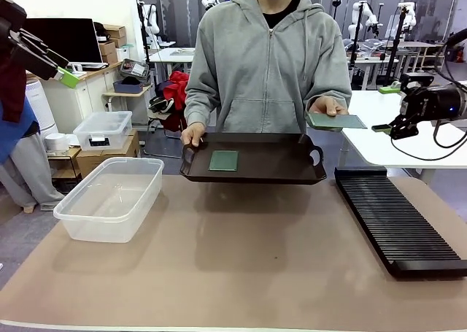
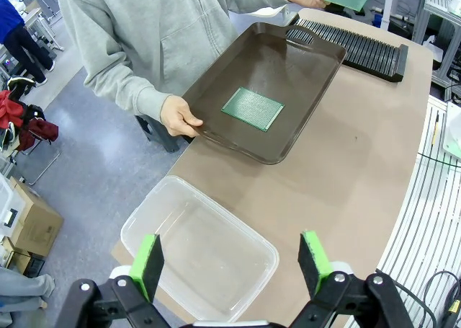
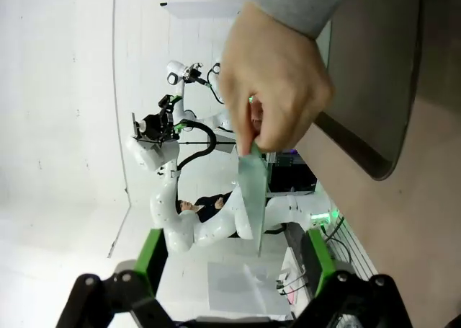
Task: Sort PCBs into racks and boxes based on the side picked up.
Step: Pick up the Blank PCB handed by the Human.
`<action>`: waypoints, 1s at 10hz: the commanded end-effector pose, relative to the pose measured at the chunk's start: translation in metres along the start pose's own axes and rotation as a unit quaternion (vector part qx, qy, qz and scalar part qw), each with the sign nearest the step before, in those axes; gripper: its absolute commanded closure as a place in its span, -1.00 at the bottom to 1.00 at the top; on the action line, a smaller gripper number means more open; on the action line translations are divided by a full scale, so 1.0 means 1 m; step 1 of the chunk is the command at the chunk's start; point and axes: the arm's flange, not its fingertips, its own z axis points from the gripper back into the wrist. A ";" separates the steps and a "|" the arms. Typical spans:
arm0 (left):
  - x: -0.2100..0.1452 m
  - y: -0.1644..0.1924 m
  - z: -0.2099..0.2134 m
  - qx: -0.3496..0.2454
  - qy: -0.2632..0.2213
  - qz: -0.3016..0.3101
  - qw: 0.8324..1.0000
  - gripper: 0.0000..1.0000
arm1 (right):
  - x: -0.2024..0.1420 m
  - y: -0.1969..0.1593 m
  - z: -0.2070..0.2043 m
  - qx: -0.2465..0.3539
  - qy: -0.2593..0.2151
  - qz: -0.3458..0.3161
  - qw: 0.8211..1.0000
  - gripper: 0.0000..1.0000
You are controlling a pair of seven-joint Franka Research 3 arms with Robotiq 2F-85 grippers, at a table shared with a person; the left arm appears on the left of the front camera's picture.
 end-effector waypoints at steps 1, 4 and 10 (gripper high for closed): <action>-0.001 0.001 0.000 0.000 0.000 0.002 1.000 -1.00 | 0.012 -0.003 -0.008 0.012 0.001 -0.008 1.000 -1.00; -0.001 0.001 0.000 0.000 0.000 0.002 1.000 -1.00 | 0.020 -0.012 -0.029 0.018 0.014 0.009 1.000 -1.00; -0.001 0.001 0.000 0.000 0.000 0.002 1.000 -1.00 | 0.040 -0.019 -0.053 0.040 0.033 0.038 0.998 -1.00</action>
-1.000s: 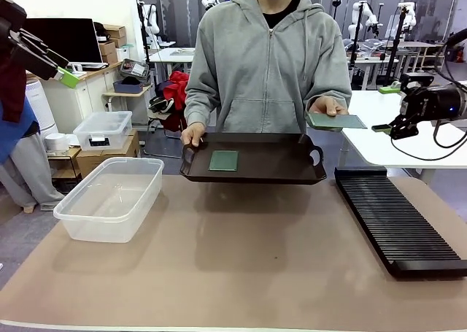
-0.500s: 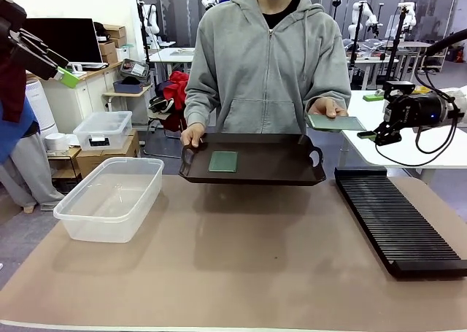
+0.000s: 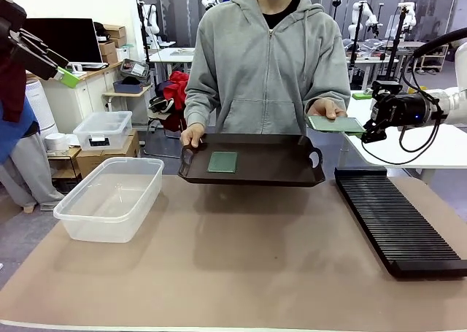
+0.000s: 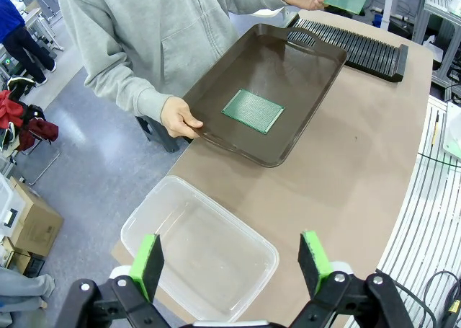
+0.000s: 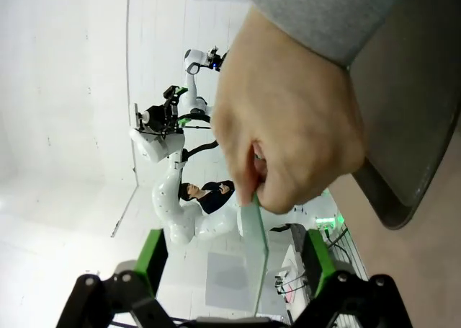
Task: Sort PCBs into racks and boxes based on the side picked up.
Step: Pick up the Blank PCB handed by the Human.
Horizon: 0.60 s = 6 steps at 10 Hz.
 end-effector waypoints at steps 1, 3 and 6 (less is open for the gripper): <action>-0.001 0.001 0.000 0.000 0.000 0.002 1.000 -1.00 | 0.006 0.000 -0.002 0.010 0.010 0.033 0.999 -0.18; -0.001 0.001 0.000 0.000 0.000 0.002 1.000 -1.00 | 0.003 0.001 -0.001 0.017 0.008 0.028 0.999 1.00; -0.001 0.001 0.000 0.000 0.000 0.002 1.000 -1.00 | 0.000 0.004 0.000 0.024 0.015 0.024 0.999 0.69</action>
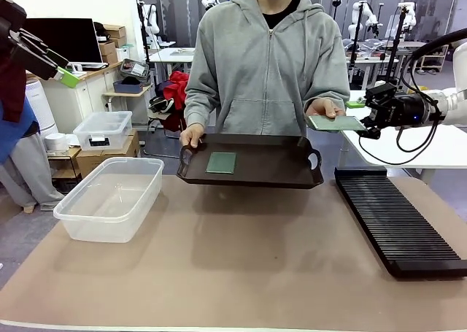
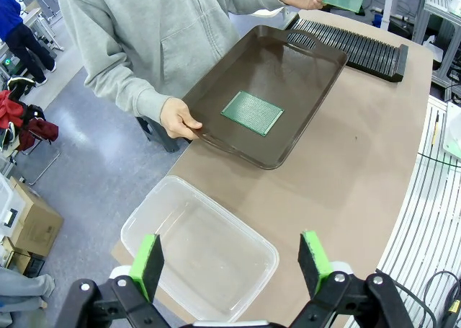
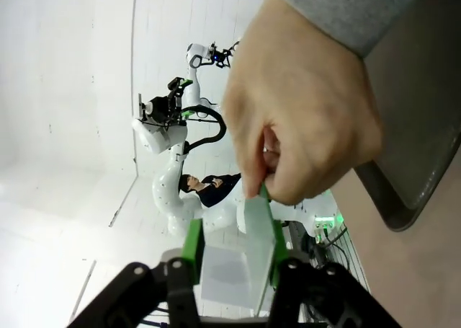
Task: Sort PCBs into racks and boxes based on the side picked up.
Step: Pick up the Blank PCB handed by the Human.
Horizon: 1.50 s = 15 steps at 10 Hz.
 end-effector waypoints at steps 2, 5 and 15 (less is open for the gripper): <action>-0.001 0.001 0.000 0.000 0.000 0.002 1.000 -1.00 | 0.000 0.004 0.005 0.013 0.008 0.000 1.000 1.00; -0.001 0.001 0.000 0.000 0.000 0.002 1.000 -1.00 | -0.002 0.004 0.005 0.009 0.021 -0.013 1.000 1.00; -0.001 0.001 0.000 0.000 0.000 0.002 1.000 -1.00 | -0.004 0.001 0.001 0.007 0.012 -0.018 1.000 1.00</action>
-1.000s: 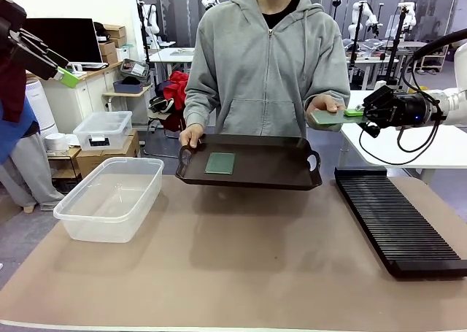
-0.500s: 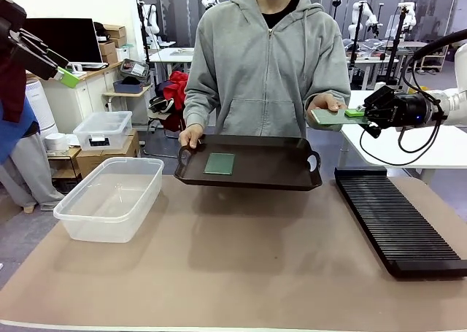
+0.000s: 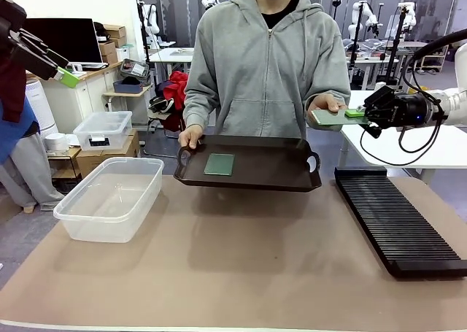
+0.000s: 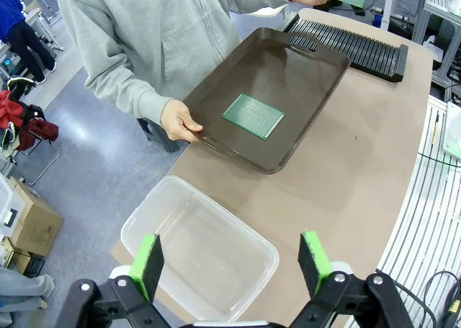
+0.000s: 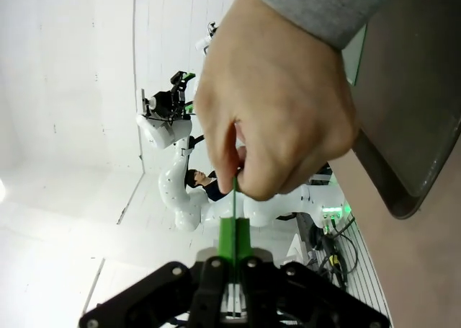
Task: Sort PCBs into racks and boxes based on the side picked up.
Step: Pick up the Blank PCB handed by the Human.
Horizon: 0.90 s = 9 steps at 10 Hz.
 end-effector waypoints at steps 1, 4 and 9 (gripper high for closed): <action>-0.001 0.001 0.000 0.000 0.000 0.002 1.000 -1.00 | 0.000 0.000 0.000 0.002 0.001 0.000 1.000 1.00; -0.001 0.001 0.000 0.000 0.000 0.002 1.000 -1.00 | 0.000 0.000 0.000 0.002 0.001 0.000 1.000 1.00; -0.001 0.001 0.000 0.000 0.000 0.002 1.000 -1.00 | 0.000 0.000 0.000 0.002 0.001 0.000 1.000 1.00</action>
